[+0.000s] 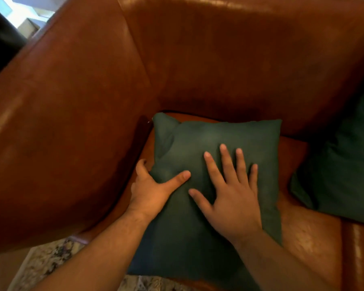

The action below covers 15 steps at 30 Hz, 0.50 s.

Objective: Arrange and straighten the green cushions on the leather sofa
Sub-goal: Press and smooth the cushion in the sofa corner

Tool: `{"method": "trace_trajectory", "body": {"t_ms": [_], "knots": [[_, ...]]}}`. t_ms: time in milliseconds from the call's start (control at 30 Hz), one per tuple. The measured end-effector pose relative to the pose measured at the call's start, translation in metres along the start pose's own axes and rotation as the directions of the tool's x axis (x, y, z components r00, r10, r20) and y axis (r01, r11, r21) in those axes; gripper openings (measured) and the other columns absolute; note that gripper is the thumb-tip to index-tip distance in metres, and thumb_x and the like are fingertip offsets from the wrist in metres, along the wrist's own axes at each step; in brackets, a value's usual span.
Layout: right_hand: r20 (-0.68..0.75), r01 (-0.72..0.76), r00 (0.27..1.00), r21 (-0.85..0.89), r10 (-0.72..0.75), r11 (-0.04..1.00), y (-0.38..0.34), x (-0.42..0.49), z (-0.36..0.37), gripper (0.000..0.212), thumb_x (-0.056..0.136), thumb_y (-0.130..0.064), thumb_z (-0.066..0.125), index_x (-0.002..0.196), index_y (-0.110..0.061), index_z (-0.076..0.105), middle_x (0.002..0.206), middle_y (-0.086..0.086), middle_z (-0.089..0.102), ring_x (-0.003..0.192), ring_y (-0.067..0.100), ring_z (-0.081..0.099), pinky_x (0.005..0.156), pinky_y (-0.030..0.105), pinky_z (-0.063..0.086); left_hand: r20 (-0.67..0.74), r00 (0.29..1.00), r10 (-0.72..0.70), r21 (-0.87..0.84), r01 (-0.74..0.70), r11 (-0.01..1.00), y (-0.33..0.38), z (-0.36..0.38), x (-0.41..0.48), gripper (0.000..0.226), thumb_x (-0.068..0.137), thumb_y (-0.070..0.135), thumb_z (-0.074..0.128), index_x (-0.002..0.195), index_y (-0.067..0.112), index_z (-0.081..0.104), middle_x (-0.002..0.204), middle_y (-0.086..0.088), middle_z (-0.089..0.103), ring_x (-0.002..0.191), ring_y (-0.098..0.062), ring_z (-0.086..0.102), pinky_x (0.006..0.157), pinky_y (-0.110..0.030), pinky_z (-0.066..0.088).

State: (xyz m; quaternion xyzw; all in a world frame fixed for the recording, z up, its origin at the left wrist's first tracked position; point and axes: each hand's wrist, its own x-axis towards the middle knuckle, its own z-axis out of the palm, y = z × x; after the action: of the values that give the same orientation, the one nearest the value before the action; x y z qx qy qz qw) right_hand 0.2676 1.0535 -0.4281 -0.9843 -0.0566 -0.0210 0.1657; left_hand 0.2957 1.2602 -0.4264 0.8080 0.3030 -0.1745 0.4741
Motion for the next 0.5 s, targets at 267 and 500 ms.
{"method": "trace_trajectory", "body": {"t_ms": [267,500], "knots": [[0.07,0.012,0.998,-0.15,-0.002,0.989,0.016,-0.004,0.036,0.086,0.097,-0.084,0.032,0.169,-0.038,0.022,0.179,0.001,0.012,0.165,0.035,0.003,0.126,0.071,0.011,0.168,0.985,-0.043,-0.377,0.104,0.92,0.026,-0.015,0.059,0.064,0.088,0.075,0.064,0.122,0.022,0.077,0.114,0.002,0.082,0.109,-0.019,0.078,0.107,-0.047,0.056],[0.113,-0.029,0.993,-0.137,0.044,0.99,0.013,0.003,0.043,0.086,0.095,-0.085,0.029,0.167,-0.038,0.029,0.177,0.002,0.022,0.164,0.034,0.01,0.126,0.068,0.013,0.142,0.985,-0.101,-0.399,0.15,0.905,0.037,-0.01,0.1,0.041,0.096,0.048,0.074,0.124,0.019,0.07,0.115,-0.002,0.08,0.103,-0.021,0.078,0.088,-0.039,0.062]]}}
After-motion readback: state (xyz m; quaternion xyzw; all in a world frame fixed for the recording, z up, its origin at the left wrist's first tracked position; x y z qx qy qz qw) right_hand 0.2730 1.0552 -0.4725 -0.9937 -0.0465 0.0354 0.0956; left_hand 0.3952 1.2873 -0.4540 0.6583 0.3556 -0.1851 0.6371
